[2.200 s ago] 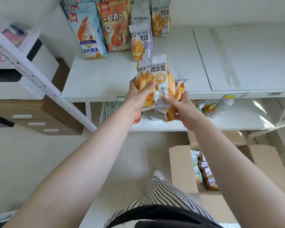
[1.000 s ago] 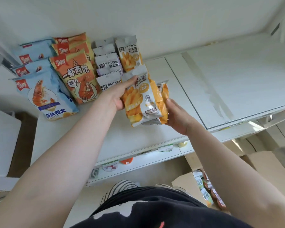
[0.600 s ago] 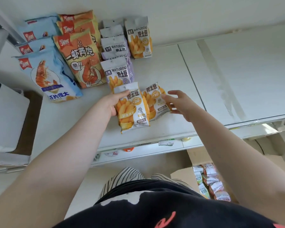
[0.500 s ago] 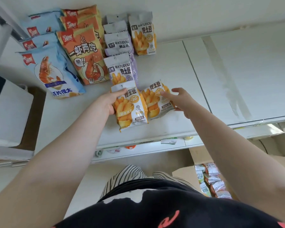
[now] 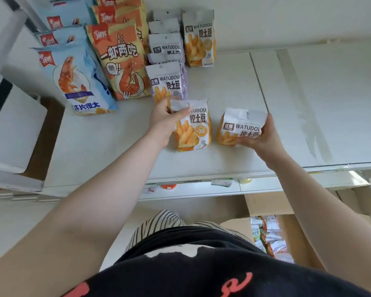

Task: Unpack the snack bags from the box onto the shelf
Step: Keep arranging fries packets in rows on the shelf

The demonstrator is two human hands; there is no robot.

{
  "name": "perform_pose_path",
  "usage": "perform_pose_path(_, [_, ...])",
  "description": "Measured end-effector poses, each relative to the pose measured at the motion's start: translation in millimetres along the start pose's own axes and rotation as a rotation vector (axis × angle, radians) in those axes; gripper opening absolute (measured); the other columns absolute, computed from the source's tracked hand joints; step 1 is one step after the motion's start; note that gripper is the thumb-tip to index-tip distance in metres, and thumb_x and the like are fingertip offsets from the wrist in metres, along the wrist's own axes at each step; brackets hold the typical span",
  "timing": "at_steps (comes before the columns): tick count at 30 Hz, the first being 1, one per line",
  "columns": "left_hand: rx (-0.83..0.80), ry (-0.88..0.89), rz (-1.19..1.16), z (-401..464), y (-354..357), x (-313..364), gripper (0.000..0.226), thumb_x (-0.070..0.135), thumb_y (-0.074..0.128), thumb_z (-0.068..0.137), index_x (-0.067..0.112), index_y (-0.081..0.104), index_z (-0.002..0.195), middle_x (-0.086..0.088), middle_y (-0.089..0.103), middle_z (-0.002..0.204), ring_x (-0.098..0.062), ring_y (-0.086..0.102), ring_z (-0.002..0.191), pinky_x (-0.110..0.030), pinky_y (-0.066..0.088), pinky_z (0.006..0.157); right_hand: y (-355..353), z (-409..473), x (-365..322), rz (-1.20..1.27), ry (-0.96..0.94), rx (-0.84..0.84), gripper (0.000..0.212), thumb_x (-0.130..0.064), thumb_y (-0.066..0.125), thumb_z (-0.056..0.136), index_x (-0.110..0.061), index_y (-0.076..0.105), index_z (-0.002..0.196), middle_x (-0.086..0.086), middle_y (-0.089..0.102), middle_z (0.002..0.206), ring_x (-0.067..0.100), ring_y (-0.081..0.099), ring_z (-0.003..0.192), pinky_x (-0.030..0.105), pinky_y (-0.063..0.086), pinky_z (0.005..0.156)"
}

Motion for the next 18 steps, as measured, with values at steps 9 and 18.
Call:
perform_pose_path(9, [-0.052,0.172,0.258,7,1,18,0.033,0.006,0.082,0.070,0.018,0.052,0.078,-0.008,0.062,0.087,-0.018,0.058,0.077,-0.030,0.050,0.071,-3,11,4,-0.063,-0.006,-0.035,0.058,0.006,0.081,0.070,-0.026,0.058,0.113,-0.004,0.070,0.097,0.005,0.068,0.087,0.025,0.057,0.076])
perform_pose_path(18, [-0.188,0.293,0.581,16,3,36,0.019,0.011,0.081,0.073,0.016,0.064,0.080,0.012,0.062,0.076,0.014,0.055,0.063,-0.010,0.040,0.064,-17,9,1,-0.070,0.042,-0.119,0.041,0.002,0.078,0.075,-0.023,0.062,0.104,-0.011,0.072,0.092,0.000,0.069,0.084,0.018,0.054,0.074])
Point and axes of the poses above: each hand's wrist, its own z-axis towards the middle knuckle, its own y-axis out of the palm, x = y × z, the point moved 3 cm from there along z, towards the middle knuckle
